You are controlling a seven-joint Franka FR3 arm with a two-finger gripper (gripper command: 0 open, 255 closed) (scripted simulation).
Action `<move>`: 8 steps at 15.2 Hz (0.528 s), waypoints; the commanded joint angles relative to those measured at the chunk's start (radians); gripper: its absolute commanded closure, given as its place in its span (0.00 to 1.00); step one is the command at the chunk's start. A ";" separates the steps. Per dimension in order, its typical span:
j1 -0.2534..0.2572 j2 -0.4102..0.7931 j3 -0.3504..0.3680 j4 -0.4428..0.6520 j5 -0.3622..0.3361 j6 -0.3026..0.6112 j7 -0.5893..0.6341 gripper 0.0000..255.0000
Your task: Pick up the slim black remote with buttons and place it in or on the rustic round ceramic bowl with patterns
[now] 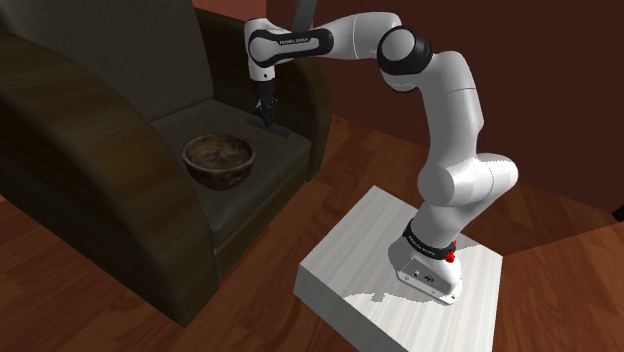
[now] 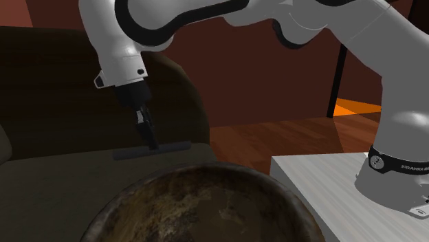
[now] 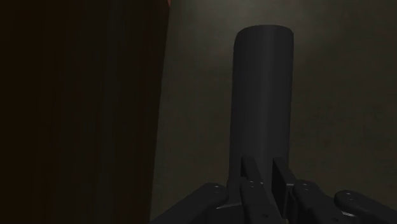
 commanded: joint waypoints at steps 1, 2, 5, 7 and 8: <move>-0.036 -0.011 -0.019 0.016 0.002 -0.015 -0.001 1.00; -0.032 -0.017 -0.023 0.023 0.009 -0.024 -0.005 1.00; 0.000 -0.045 -0.070 0.045 0.052 -0.046 -0.027 1.00; 0.021 -0.061 -0.098 0.062 0.077 -0.062 -0.040 1.00; 0.034 -0.069 -0.117 0.071 0.092 -0.070 -0.048 1.00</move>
